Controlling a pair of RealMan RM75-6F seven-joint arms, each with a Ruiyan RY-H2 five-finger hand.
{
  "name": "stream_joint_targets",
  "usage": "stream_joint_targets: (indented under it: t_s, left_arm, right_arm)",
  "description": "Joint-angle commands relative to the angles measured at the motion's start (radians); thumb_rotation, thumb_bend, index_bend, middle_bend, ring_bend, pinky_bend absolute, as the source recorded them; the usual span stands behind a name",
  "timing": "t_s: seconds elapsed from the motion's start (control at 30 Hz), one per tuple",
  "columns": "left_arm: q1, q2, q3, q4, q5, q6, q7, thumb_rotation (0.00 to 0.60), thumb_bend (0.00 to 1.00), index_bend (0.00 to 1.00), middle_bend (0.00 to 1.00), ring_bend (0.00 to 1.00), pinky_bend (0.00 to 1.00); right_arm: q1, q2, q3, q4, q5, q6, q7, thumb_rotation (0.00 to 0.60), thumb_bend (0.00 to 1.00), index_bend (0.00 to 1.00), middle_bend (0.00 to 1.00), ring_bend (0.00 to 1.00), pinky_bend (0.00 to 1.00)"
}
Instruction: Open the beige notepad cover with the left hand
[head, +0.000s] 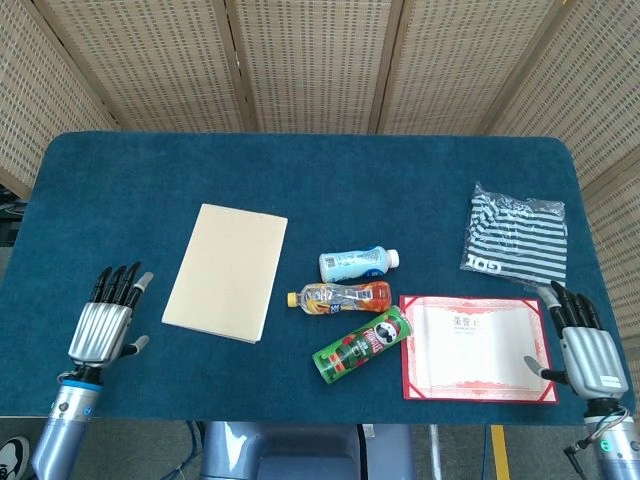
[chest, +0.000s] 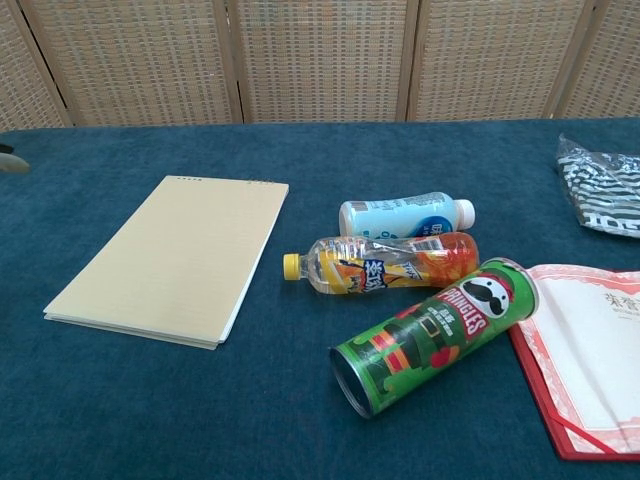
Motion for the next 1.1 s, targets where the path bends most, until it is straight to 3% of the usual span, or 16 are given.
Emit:
stream_joint_targets:
  t_s: [0.03,0.23,0.43,0.8,1.1]
  left_arm:
    - [-0.027,-0.029,-0.016,0.018,-0.028,-0.032,0.024,0.600,0.16,0.00,0.00,0.00,0.00]
    - [-0.076,-0.079,-0.029,0.047,-0.061,-0.083,0.087,0.600,0.17,0.00,0.00,0.00,0.00]
    - [-0.110,-0.130,-0.019,0.063,-0.083,-0.122,0.142,0.600,0.27,0.00,0.00,0.00,0.00]
    - [-0.142,-0.211,0.024,0.085,-0.099,-0.155,0.214,0.600,0.28,0.00,0.00,0.00,0.00]
    - [-0.156,-0.228,0.026,0.098,-0.132,-0.163,0.218,0.600,0.31,0.00,0.00,0.00,0.00]
  right_arm:
    - [0.000,0.004,0.000,0.000,0.001,-0.003,0.008,0.600,0.21,0.03,0.00,0.00,0.00]
    - [0.000,0.011,0.003,0.002,0.003,-0.004,0.030,0.600,0.21,0.03,0.00,0.00,0.00]
    - [0.000,0.019,0.007,0.007,0.008,-0.008,0.059,0.600,0.21,0.03,0.00,0.00,0.00]
    - [-0.003,0.031,0.010,0.014,0.007,-0.007,0.102,0.600,0.21,0.03,0.00,0.00,0.00]
    - [-0.003,0.035,0.013,0.014,0.008,-0.008,0.112,0.600,0.21,0.03,0.00,0.00,0.00]
